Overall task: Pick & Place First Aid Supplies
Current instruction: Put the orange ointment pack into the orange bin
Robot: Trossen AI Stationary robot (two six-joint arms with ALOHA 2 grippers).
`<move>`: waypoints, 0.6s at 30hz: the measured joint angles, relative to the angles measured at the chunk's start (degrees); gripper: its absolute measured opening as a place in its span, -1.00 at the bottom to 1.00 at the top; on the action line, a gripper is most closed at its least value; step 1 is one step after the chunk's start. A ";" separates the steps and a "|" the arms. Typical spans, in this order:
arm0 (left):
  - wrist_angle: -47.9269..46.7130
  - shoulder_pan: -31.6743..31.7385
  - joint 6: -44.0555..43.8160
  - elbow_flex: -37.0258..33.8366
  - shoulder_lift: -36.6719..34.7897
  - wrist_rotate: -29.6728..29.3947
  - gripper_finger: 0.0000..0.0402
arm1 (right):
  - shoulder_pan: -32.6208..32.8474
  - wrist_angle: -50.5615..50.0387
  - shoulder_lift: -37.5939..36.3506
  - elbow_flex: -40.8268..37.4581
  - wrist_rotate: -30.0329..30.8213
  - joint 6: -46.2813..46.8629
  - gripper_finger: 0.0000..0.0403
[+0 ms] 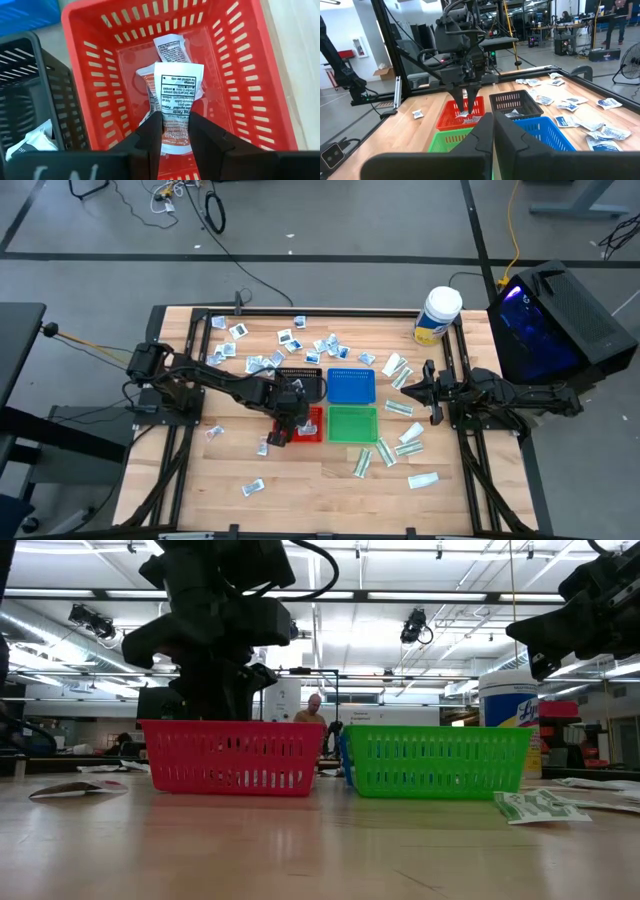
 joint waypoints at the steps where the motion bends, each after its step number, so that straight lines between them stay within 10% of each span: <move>1: 0.00 0.00 -0.26 0.00 0.00 0.00 -0.50 | 0.02 0.00 0.01 0.00 0.00 0.00 -0.91; 18: -1.62 -1.40 -11.73 1.99 0.00 0.46 0.47 | 0.02 0.00 0.01 -0.01 0.00 -0.01 -0.91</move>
